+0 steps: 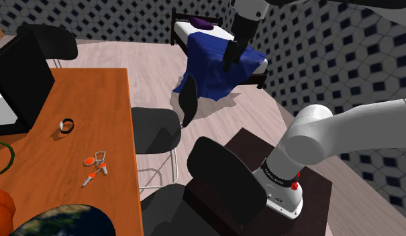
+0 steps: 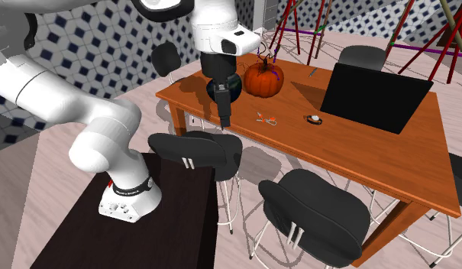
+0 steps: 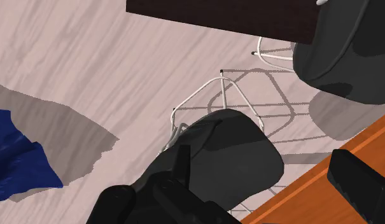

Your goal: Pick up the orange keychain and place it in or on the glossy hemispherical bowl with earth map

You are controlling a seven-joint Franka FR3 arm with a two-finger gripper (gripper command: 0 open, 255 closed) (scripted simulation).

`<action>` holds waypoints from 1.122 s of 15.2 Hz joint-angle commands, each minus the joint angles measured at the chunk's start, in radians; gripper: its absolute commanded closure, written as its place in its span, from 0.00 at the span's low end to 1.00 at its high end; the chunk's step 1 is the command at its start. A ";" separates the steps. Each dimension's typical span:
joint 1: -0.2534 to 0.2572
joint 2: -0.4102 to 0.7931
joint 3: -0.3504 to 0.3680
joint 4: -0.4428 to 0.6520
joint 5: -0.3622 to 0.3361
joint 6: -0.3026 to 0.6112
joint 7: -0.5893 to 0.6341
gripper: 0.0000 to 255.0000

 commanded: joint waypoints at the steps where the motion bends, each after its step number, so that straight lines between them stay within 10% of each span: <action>1: 0.000 0.000 0.000 0.000 0.000 0.000 0.000 0.00; 17: 0.079 0.272 0.330 -0.080 0.179 0.367 0.426 0.00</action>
